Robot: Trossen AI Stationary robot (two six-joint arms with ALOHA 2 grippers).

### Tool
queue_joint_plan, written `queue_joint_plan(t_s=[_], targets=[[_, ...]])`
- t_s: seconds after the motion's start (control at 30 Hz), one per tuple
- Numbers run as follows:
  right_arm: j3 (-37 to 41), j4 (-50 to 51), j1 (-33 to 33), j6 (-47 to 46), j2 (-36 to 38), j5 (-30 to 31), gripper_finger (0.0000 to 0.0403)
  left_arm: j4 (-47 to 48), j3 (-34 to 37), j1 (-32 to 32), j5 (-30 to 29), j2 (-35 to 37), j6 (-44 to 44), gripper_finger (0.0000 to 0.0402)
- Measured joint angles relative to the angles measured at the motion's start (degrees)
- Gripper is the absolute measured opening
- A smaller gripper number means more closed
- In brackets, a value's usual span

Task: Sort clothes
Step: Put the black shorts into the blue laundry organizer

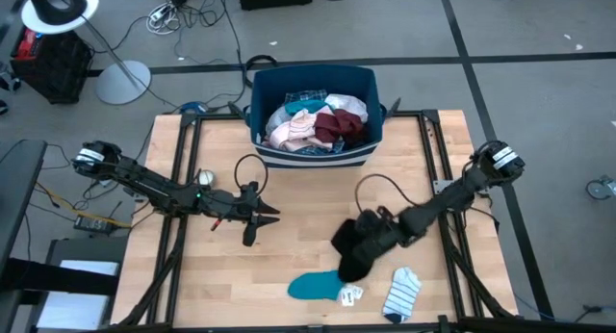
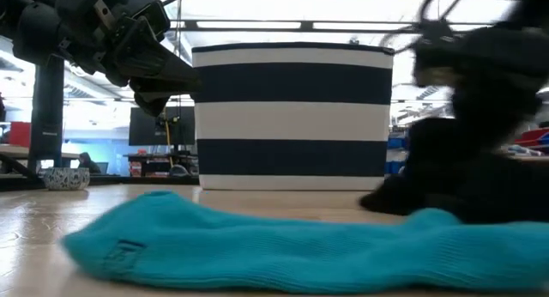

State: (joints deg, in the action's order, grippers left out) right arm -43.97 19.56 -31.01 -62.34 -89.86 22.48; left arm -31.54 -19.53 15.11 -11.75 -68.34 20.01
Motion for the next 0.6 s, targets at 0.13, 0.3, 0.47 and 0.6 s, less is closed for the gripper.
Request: queue_joint_plan(t_s=[0.13,0.3,0.47,0.6], targets=[[-5.0,0.6,6.5,12.0,0.1,-1.2,0.0004,0.0,0.0,0.0,0.0,0.0,0.0,0.0110],[-14.5,2.5,13.5,26.0,0.4,-4.4,0.0002,0.0,0.0,0.0,0.0,0.0,0.0,0.0110],[-26.8,7.8,17.4,37.3,0.5,-4.6,0.0001,0.1,0.0,0.0,0.0,0.0,0.0,0.0110],[-37.5,10.4,20.5,46.8,0.5,-4.7,0.0001,0.1,0.0,0.0,0.0,0.0,-0.1,0.0110]])
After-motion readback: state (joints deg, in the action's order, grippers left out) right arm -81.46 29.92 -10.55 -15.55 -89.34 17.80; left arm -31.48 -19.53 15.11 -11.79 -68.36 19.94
